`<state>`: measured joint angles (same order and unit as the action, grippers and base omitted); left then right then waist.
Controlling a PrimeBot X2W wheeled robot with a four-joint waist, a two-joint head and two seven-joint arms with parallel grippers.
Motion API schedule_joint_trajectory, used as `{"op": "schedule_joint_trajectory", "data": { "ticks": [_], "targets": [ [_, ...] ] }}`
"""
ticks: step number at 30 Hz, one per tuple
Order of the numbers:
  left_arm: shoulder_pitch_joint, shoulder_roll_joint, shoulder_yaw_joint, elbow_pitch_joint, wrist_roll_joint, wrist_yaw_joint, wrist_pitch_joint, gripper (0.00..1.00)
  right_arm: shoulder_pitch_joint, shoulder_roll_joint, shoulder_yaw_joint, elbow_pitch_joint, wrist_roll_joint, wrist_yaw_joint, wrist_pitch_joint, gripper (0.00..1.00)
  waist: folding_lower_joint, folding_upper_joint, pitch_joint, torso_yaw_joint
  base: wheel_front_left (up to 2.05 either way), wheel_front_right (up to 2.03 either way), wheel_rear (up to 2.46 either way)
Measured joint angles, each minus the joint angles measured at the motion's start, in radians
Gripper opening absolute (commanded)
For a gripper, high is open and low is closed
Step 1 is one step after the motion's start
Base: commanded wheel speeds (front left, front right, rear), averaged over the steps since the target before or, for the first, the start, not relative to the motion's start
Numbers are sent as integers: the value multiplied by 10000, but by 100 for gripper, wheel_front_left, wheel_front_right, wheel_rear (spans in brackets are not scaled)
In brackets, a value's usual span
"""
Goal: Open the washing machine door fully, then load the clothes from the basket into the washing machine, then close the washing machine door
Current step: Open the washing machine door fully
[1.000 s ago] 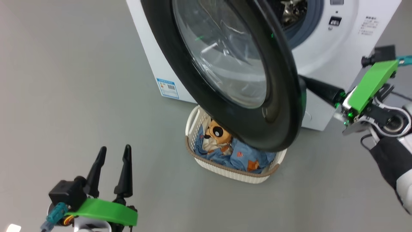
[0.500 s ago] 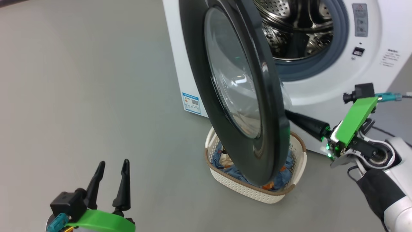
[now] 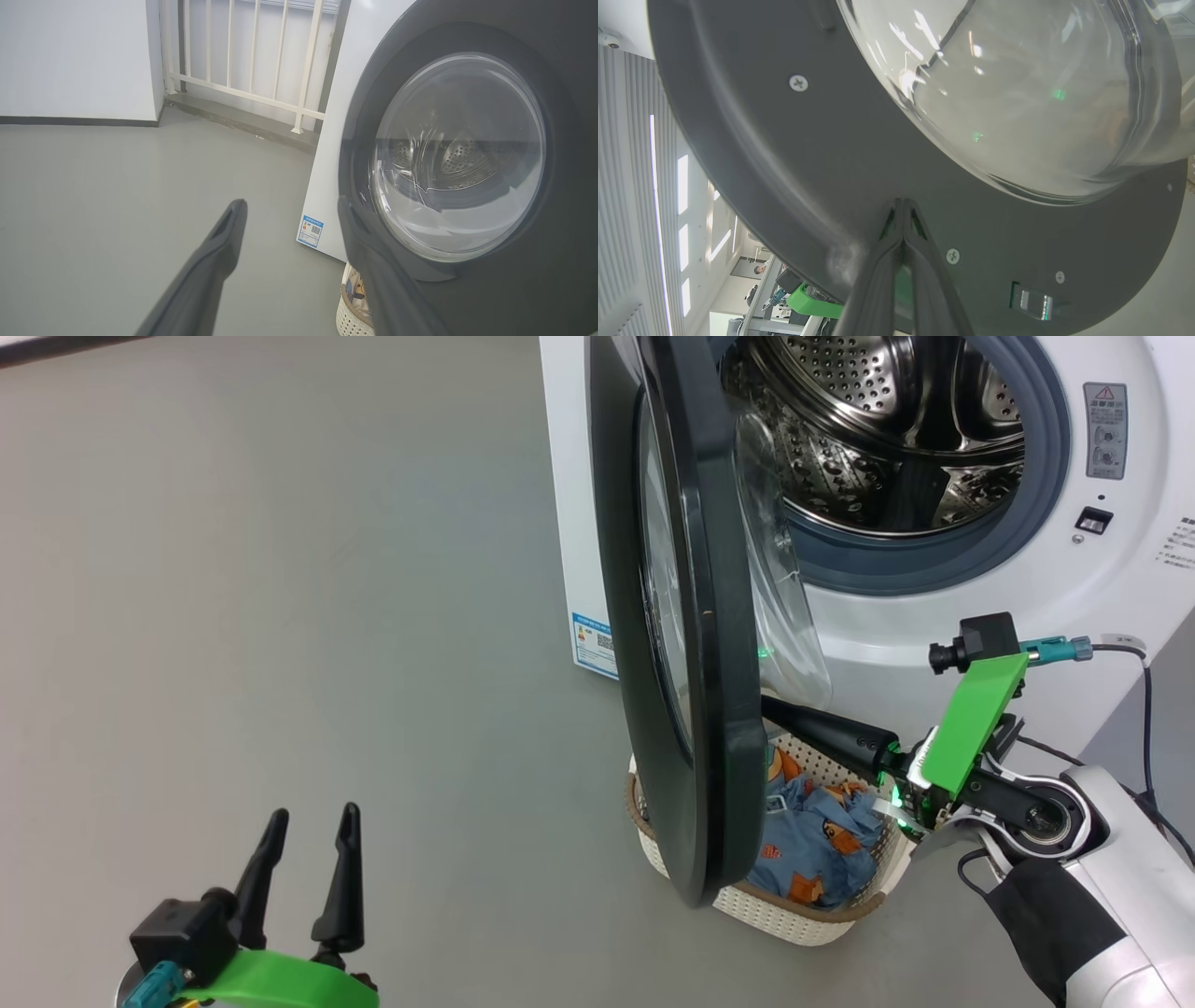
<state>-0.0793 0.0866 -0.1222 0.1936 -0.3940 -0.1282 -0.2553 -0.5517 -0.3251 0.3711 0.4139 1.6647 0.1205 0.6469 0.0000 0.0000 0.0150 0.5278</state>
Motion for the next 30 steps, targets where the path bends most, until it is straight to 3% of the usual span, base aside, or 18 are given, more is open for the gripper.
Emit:
{"op": "schedule_joint_trajectory", "data": {
  "ticks": [14,15,16,19,20,21,22,30],
  "targets": [
    [10,-8,23,-44,121,0,0,100,-3,217,-349,105,-301,0,205,0,0,0,-112,-74,0,0,0],
    [10,-6,-12,-38,121,0,0,100,5,219,-382,88,-313,0,203,7,0,0,-139,-90,0,0,0],
    [10,-6,-52,-21,121,0,0,100,17,221,-418,52,-355,0,198,24,0,0,-171,-108,0,0,0],
    [12,8,-107,15,121,0,0,100,78,259,-535,-73,-433,0,163,43,0,0,-264,-220,0,0,0],
    [13,23,-115,15,121,0,0,100,94,276,-566,-119,-443,0,111,61,0,0,-282,-286,0,0,0],
    [14,36,-125,17,121,0,0,100,122,291,-600,-165,-447,0,79,92,0,0,-295,-361,0,0,0],
    [15,46,-132,21,119,0,0,100,165,303,-619,-215,-479,0,35,100,1,0,-303,-449,0,0,0],
    [17,82,-165,52,115,0,0,100,430,364,-796,-884,-872,0,-589,100,0,0,-357,-1346,0,0,0]
  ]
}}
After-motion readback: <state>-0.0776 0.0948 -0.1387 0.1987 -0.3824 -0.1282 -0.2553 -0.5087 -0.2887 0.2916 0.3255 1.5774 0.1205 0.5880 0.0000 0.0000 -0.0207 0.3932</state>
